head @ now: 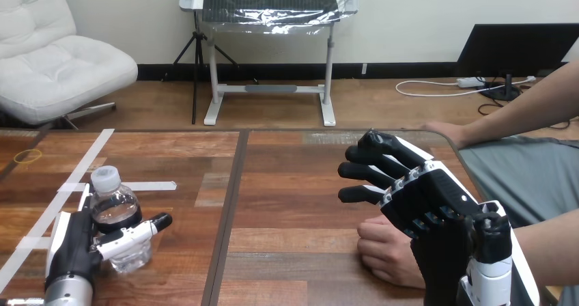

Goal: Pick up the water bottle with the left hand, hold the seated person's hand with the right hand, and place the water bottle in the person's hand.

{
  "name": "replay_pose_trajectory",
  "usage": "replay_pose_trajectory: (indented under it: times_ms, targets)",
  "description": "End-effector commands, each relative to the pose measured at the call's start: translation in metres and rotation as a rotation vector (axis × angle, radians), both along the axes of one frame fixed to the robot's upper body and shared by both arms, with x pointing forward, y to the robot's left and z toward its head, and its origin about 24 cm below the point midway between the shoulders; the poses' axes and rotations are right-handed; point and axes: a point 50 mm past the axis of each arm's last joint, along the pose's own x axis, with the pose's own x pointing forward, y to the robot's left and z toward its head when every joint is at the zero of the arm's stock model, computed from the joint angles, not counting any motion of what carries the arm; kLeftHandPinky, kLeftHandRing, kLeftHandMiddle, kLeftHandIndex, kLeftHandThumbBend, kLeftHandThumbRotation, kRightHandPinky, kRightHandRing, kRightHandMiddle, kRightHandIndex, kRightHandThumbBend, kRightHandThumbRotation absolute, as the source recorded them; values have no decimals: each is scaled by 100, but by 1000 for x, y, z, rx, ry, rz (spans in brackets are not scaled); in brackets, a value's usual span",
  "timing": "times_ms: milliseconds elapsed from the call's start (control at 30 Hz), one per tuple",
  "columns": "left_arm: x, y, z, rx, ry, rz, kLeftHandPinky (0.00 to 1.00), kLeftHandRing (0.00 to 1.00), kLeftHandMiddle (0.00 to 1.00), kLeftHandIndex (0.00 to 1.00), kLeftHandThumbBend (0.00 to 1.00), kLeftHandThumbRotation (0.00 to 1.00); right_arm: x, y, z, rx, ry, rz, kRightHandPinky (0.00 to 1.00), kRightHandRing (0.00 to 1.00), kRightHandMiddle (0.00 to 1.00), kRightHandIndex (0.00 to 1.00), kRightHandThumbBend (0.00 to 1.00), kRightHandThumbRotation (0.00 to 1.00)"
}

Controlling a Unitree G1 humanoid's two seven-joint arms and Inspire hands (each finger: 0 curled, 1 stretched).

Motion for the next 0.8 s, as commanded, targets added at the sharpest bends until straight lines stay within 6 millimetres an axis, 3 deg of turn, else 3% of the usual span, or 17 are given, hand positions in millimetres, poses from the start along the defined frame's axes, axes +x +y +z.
replay_pose_trajectory:
  times_ms: [0,300,467,767]
  targets:
    - [24,-7,17,11,-69,-17,95,99,99,100,95,26,3,0,13,23,-69,-2,68,77,80,80,69,100]
    - [28,-11,16,-40,-100,57,83,89,90,93,92,17,3,-1,13,27,-68,3,69,78,80,80,68,100]
    - [30,-13,17,-62,-115,95,65,73,76,79,88,5,3,-1,13,31,-67,6,70,78,81,81,67,100]
    - [32,-15,19,-34,-150,137,43,51,56,60,80,0,3,-1,13,24,-65,-3,71,78,81,81,67,100]
